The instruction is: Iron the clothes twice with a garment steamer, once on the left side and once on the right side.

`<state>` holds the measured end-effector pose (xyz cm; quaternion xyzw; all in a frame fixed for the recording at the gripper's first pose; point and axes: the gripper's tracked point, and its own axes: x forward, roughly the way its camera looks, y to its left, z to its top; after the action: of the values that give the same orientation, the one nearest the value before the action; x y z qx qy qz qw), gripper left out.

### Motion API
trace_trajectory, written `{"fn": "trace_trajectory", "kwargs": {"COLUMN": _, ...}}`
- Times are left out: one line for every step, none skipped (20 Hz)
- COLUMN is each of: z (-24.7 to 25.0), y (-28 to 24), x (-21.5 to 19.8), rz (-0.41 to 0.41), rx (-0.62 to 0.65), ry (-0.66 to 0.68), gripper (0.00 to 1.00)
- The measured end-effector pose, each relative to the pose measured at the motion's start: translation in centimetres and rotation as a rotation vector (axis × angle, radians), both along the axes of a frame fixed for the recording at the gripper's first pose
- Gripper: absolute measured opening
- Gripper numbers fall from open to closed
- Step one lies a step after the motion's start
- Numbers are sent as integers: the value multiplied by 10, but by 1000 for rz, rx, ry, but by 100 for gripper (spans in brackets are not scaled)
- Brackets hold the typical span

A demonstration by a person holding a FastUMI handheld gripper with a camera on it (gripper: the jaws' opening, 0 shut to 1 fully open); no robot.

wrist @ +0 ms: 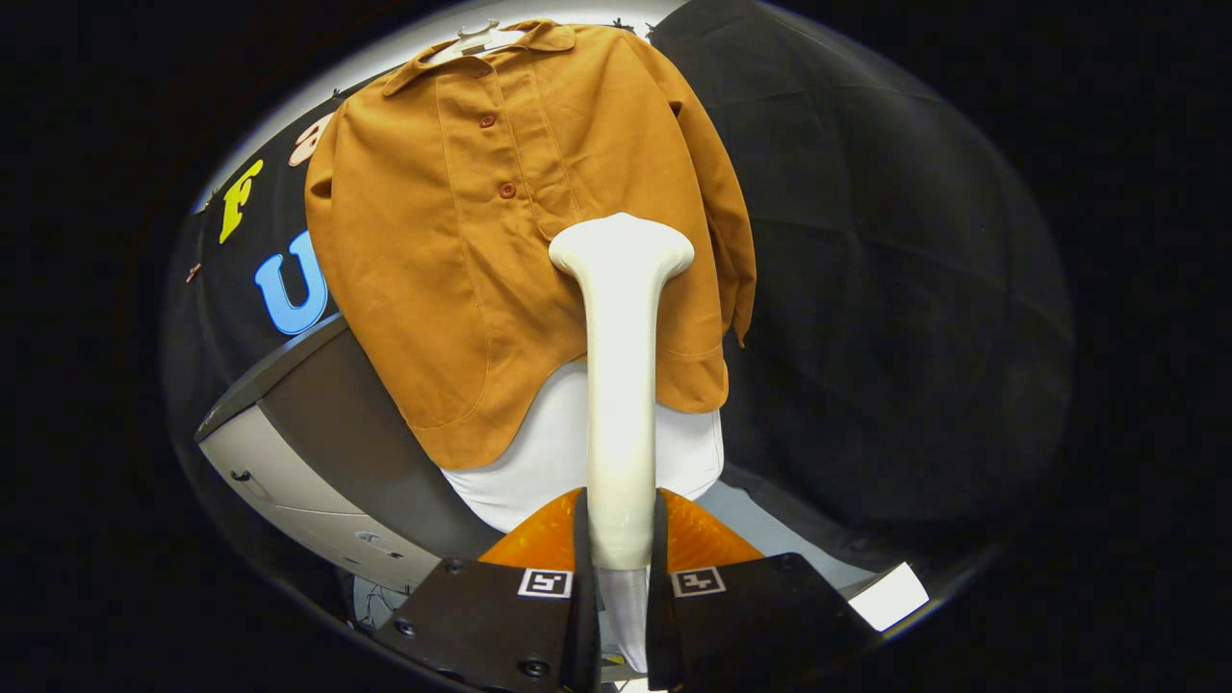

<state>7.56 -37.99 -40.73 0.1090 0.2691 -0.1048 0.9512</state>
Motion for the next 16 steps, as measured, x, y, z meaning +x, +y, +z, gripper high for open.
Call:
{"fn": "trace_trajectory", "kwargs": {"z": -2, "y": 1, "x": -6, "rz": 1, "rx": -1, "ry": 6, "gripper": 23}}
{"fn": "trace_trajectory", "kwargs": {"z": -2, "y": 3, "x": -12, "rz": 1, "rx": 3, "ry": 5, "gripper": 22}}
{"fn": "trace_trajectory", "kwargs": {"z": 1, "y": 6, "x": -17, "rz": 1, "rx": 7, "ry": -4, "gripper": 22}}
{"fn": "trace_trajectory", "kwargs": {"z": 6, "y": 9, "x": -23, "rz": 3, "rx": 9, "ry": -14, "gripper": 22}}
{"fn": "trace_trajectory", "kwargs": {"z": 11, "y": 13, "x": -27, "rz": 8, "rx": 7, "ry": -26, "gripper": 22}}
{"fn": "trace_trajectory", "kwargs": {"z": 14, "y": 17, "x": -29, "rz": 14, "rx": 7, "ry": -47, "gripper": 22}}
{"fn": "trace_trajectory", "kwargs": {"z": 22, "y": 20, "x": -33, "rz": 21, "rx": 2, "ry": -63, "gripper": 22}}
{"fn": "trace_trajectory", "kwargs": {"z": 30, "y": 24, "x": -37, "rz": 29, "rx": -5, "ry": -73, "gripper": 22}}
{"fn": "trace_trajectory", "kwargs": {"z": 41, "y": 26, "x": -38, "rz": 33, "rx": -16, "ry": -86, "gripper": 22}}
{"fn": "trace_trajectory", "kwargs": {"z": 54, "y": 28, "x": -40, "rz": 33, "rx": -24, "ry": -103, "gripper": 22}}
{"fn": "trace_trajectory", "kwargs": {"z": 72, "y": 31, "x": -40, "rz": 32, "rx": -30, "ry": -131, "gripper": 22}}
{"fn": "trace_trajectory", "kwargs": {"z": 88, "y": 33, "x": -40, "rz": 32, "rx": -34, "ry": -159, "gripper": 22}}
{"fn": "trace_trajectory", "kwargs": {"z": 106, "y": 37, "x": -41, "rz": 33, "rx": -43, "ry": -189, "gripper": 22}}
{"fn": "trace_trajectory", "kwargs": {"z": 123, "y": 40, "x": -40, "rz": 34, "rx": -55, "ry": -219, "gripper": 22}}
{"fn": "trace_trajectory", "kwargs": {"z": 142, "y": 43, "x": -41, "rz": 34, "rx": -65, "ry": -250, "gripper": 22}}
{"fn": "trace_trajectory", "kwargs": {"z": 161, "y": 46, "x": -41, "rz": 34, "rx": -74, "ry": -280, "gripper": 22}}
